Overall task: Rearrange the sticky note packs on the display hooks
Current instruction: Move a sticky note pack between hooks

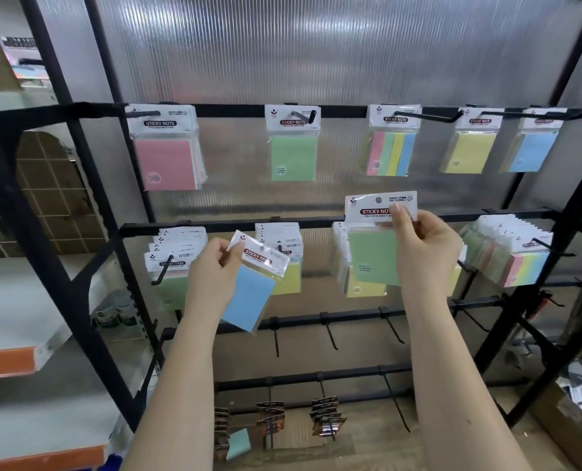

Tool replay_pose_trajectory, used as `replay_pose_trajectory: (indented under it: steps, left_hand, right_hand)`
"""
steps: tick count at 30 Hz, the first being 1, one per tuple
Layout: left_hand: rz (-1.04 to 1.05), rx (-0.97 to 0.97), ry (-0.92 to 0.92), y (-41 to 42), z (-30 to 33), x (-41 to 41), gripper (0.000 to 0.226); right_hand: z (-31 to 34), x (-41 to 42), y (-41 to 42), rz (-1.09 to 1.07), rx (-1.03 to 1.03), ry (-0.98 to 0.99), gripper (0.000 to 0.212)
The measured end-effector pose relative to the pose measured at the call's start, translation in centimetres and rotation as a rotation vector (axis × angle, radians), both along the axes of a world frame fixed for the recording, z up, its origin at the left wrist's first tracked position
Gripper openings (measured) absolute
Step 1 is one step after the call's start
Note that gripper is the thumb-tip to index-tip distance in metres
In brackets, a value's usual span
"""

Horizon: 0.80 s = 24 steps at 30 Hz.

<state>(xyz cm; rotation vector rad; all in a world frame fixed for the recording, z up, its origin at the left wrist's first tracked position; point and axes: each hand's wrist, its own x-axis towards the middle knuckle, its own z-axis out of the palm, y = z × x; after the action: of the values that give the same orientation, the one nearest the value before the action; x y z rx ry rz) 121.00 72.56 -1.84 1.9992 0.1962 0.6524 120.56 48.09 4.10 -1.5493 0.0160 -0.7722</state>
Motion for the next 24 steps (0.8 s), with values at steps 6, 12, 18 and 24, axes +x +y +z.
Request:
replay_pose_trajectory:
  steps: [6,12,18,24]
  left_hand:
    - [0.114,0.018,-0.011,2.4,1.0,-0.2,0.031]
    - [0.208,0.007,-0.01,3.7,2.5,-0.5,0.027]
    - [0.273,0.05,0.002,4.8,3.4,0.0,0.027]
    - [0.357,0.063,-0.021,5.6,3.2,0.3,0.028]
  right_hand:
    - [0.4,0.0,2.6,0.029,0.058,-0.024,0.035]
    - [2.3,0.3,4.9,0.106,0.094,-0.079,0.031]
    - [5.5,1.3,6.4,0.156,0.105,-0.145,0.039]
    - [7.7,3.2,7.5,0.218,0.143,-0.235,0.041]
